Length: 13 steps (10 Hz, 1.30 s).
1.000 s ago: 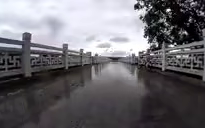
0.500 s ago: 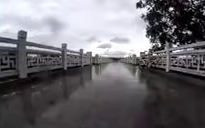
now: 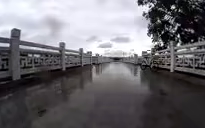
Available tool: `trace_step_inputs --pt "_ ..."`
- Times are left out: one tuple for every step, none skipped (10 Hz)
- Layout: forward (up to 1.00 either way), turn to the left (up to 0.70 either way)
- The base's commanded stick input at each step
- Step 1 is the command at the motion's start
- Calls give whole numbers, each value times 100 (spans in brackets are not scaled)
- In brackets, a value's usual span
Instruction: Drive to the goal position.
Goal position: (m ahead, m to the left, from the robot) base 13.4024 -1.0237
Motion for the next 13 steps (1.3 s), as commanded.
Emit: trace_step_inputs --pt "53 0" --pt "53 0" --pt "53 0" --pt "53 0" --pt "53 0" --pt "53 0" --pt "53 0" --pt "53 0" --pt "53 0" --pt "42 0" --pt "39 0" --pt "39 0" --pt "39 0"
